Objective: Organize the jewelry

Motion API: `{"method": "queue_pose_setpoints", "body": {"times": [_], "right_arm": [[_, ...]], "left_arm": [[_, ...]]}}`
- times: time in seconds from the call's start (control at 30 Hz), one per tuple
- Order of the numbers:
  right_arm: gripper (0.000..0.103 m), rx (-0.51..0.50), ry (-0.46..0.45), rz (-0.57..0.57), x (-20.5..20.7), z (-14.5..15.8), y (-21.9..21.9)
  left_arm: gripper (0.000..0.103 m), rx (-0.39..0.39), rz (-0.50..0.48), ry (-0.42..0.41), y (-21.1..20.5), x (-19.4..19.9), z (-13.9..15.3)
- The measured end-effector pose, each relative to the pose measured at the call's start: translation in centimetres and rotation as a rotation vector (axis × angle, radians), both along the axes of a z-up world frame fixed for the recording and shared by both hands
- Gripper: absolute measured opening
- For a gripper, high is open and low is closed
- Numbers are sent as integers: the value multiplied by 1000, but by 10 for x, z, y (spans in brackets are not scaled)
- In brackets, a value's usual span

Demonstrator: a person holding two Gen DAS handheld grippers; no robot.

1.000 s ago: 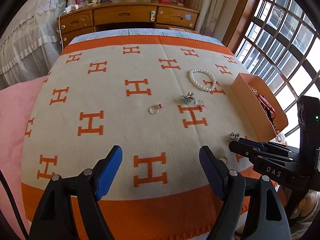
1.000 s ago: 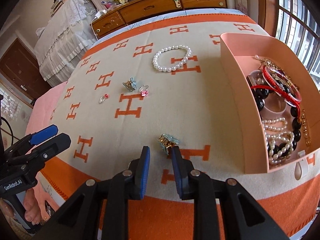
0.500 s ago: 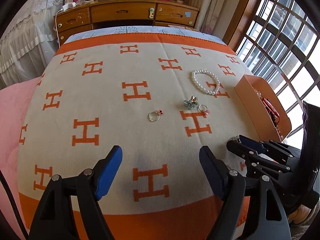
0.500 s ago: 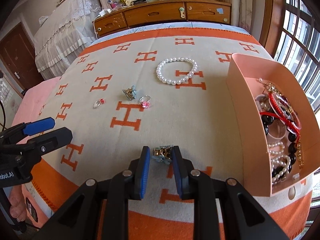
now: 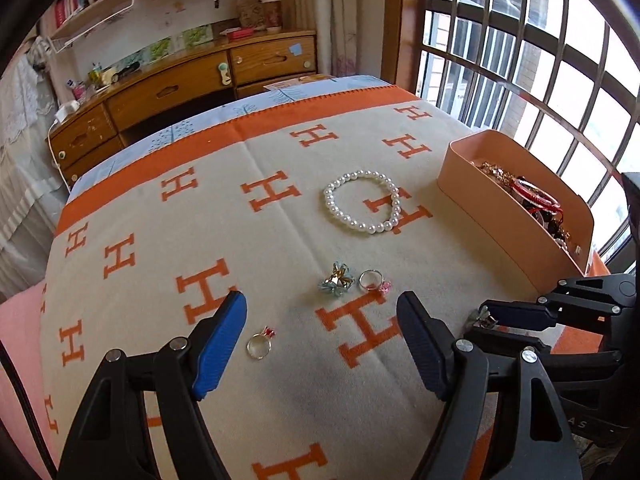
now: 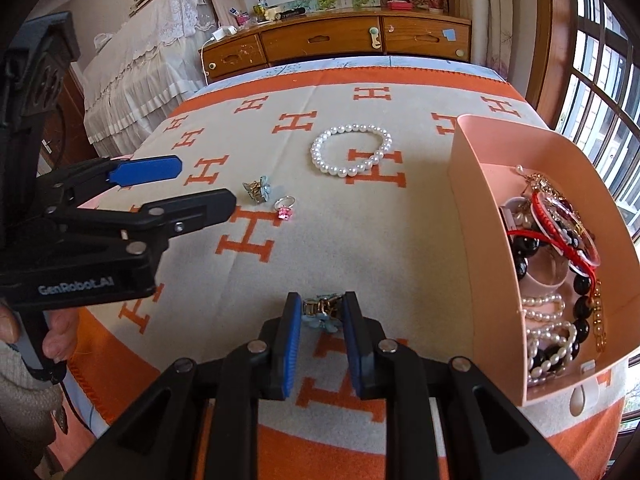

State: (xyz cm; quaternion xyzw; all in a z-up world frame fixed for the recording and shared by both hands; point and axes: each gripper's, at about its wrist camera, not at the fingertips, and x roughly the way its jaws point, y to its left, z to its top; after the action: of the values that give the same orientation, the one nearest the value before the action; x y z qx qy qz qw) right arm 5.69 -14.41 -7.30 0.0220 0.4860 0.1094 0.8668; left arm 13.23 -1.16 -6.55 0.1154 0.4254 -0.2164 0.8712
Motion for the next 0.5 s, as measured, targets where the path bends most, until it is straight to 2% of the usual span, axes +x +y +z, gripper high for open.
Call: {"method": "queue_pose_setpoints", "body": {"times": [0.07, 0.13, 0.17, 0.47, 0.5], "right_arm": [[21, 11, -4, 3, 0, 0, -2], [21, 27, -7, 6, 0, 0, -4], [21, 34, -8, 7, 0, 0, -5], [21, 66, -22, 32, -1, -2, -10], [21, 66, -23, 34, -1, -2, -10]], "left_arm": [[65, 15, -19, 10, -6, 6, -8], [49, 37, -28, 33, -10, 13, -16], [46, 45, -27, 42, -11, 17, -20], [43, 65, -42, 43, -13, 30, -27], [36, 62, -47, 42, -14, 30, -27]]}}
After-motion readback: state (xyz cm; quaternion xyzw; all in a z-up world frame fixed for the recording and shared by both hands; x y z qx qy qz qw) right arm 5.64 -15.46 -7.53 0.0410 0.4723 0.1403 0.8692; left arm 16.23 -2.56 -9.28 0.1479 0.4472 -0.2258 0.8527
